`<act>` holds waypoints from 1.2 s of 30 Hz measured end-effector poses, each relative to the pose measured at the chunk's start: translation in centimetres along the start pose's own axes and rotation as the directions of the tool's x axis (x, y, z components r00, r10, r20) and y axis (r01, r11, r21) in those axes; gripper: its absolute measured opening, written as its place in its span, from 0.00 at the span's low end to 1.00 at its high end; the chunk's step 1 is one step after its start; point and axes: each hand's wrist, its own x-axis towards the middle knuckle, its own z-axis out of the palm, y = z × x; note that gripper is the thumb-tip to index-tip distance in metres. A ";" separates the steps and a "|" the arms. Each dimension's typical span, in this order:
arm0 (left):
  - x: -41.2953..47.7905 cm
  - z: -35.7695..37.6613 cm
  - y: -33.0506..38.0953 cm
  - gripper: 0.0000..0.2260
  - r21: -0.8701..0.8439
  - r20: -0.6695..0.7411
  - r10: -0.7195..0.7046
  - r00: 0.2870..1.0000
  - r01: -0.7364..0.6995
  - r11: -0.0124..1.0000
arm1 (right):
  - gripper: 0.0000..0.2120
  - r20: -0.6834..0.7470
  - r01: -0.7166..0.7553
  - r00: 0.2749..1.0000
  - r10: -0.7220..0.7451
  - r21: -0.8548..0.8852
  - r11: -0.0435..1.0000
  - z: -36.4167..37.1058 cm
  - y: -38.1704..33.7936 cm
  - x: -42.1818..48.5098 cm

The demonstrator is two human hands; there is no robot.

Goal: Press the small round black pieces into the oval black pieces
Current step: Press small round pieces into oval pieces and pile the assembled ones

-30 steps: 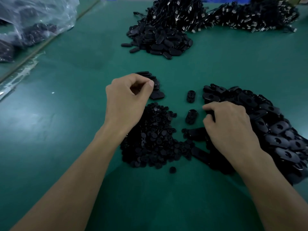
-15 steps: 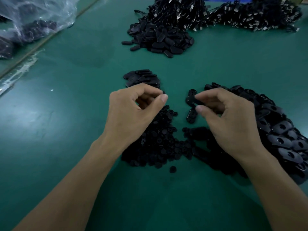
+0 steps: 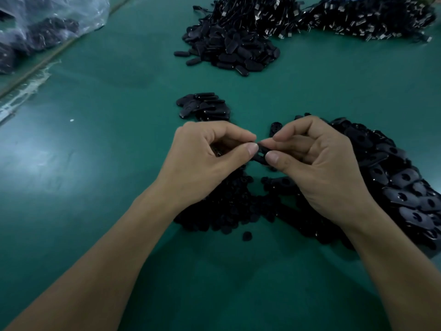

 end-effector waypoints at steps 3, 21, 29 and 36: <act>0.1 -0.2 0.1 0.05 -0.044 0.004 -0.026 1.000 0.026 0.999 | 0.15 -0.021 0.038 0.999 -0.037 0.024 0.999 0.2 -0.1 0.0; 0.7 -0.3 -0.6 0.09 -0.129 -0.145 -0.098 0.985 0.080 0.988 | 0.15 0.234 0.173 0.971 0.055 -0.840 0.513 1.7 -0.4 -0.9; 0.8 -0.3 -0.7 0.10 -0.164 -0.151 -0.123 0.981 0.098 0.982 | 0.09 0.184 0.124 0.981 0.063 -0.839 0.530 2.2 -0.2 -0.9; 0.8 -0.3 -0.6 0.09 -0.199 -0.142 -0.144 0.979 0.114 0.973 | 0.08 0.151 0.087 0.986 0.074 -0.833 0.547 2.1 0.0 -1.0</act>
